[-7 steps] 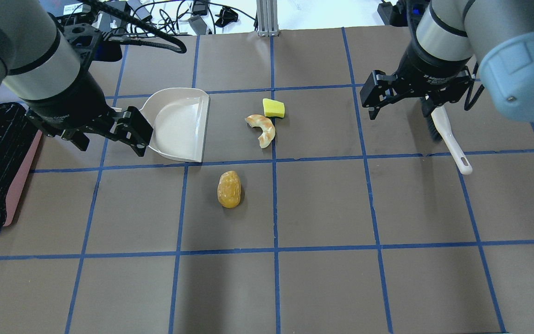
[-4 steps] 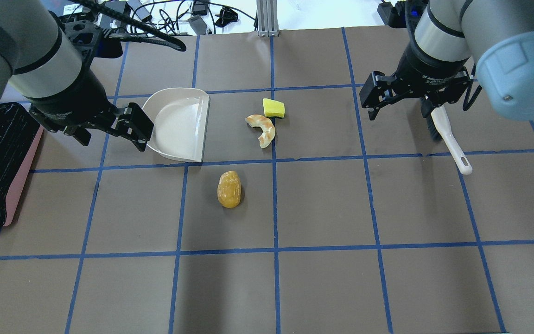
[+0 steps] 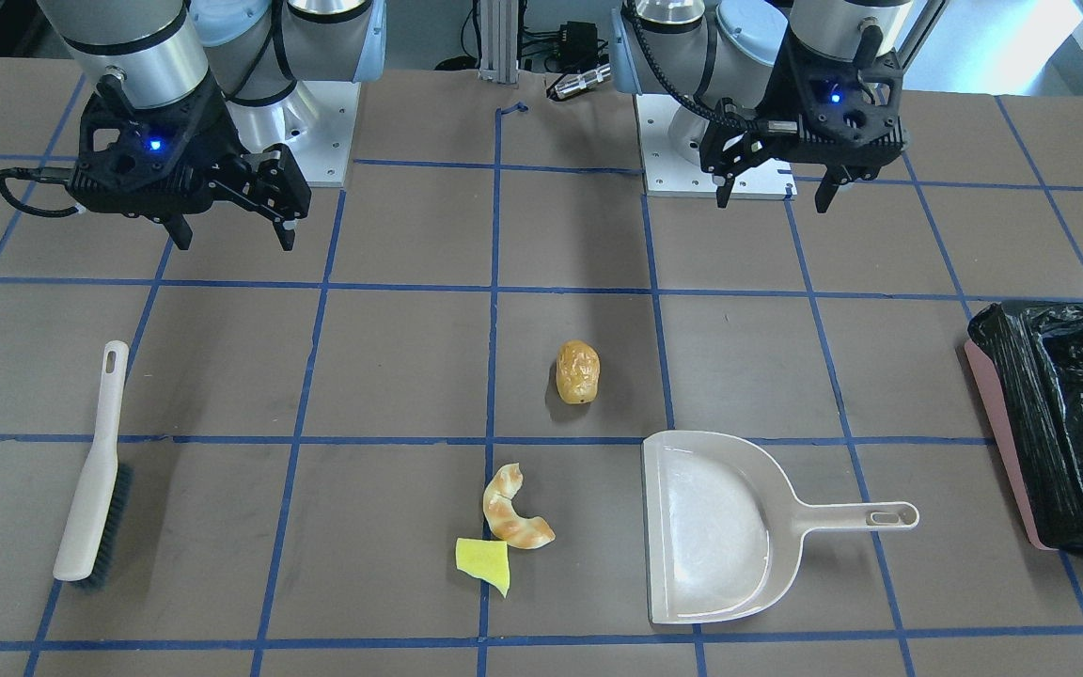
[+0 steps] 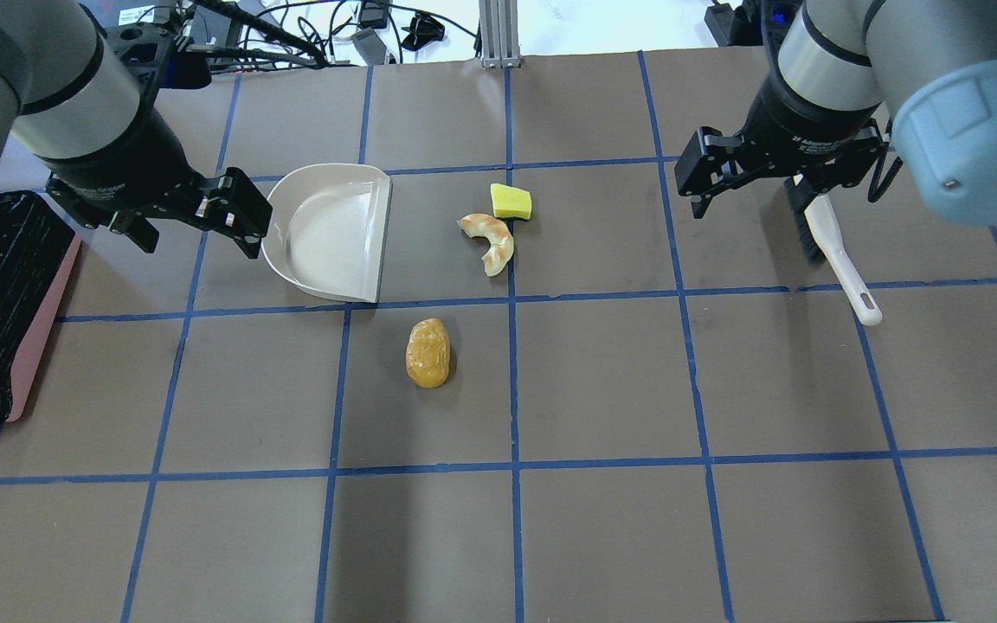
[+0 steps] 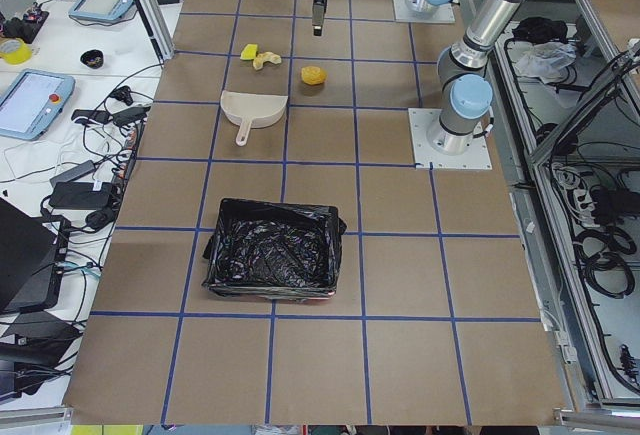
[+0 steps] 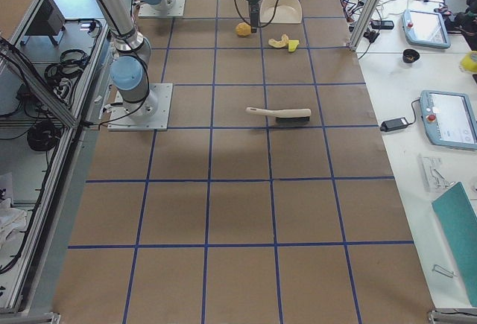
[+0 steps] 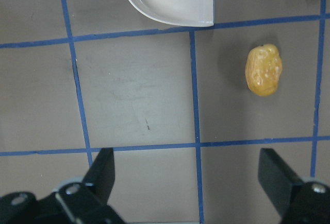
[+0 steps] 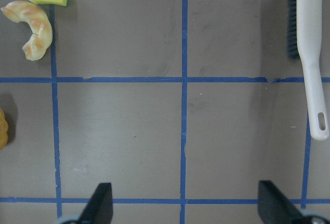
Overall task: Sweep and dump trash into bin
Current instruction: 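Move the left gripper to the white dustpan handle while the right gripper approaches the brush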
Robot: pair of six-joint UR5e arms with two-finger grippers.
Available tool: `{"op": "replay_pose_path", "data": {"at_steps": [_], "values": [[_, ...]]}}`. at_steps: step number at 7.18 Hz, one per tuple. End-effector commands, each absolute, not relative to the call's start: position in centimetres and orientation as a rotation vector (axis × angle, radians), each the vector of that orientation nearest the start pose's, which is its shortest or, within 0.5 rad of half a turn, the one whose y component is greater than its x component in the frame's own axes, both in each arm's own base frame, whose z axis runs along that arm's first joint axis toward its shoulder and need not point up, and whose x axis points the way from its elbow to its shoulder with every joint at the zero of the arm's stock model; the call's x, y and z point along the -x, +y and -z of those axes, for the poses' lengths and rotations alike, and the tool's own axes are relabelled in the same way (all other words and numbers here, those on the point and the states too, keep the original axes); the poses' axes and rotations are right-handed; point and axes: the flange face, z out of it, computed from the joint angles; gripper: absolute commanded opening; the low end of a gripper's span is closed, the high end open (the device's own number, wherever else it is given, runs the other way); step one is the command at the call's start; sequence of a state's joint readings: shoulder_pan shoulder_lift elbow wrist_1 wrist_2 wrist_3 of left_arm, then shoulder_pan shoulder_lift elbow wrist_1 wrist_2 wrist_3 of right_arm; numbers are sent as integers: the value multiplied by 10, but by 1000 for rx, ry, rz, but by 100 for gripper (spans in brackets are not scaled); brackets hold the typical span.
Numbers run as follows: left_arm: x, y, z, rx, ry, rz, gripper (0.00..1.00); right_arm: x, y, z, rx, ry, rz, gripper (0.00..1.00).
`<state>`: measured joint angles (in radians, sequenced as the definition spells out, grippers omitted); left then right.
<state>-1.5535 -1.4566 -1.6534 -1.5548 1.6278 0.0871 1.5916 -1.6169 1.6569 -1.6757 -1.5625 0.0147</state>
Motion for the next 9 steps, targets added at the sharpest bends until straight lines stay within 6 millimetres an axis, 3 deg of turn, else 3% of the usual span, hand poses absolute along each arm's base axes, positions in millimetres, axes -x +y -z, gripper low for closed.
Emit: {"op": "replay_pose_path", "data": {"at_steps": [1, 3, 6, 7, 9], "values": [[100, -485, -492, 44, 3072, 172, 100, -143, -475, -481, 5, 3133, 120, 100], [86, -514, -481, 217, 3067, 204, 100, -144, -476, -480, 27, 3126, 117, 100], [40, -546, -463, 807, 2990, 164, 100, -130, -483, -478, 101, 3139, 118, 100], [34, -555, -468, 864, 2980, 225, 100, -111, -488, -475, 44, 3132, 107, 100], [29, -573, -471, 871, 2963, 411, 100, -72, -508, -449, 185, 3139, 14, 100]]}}
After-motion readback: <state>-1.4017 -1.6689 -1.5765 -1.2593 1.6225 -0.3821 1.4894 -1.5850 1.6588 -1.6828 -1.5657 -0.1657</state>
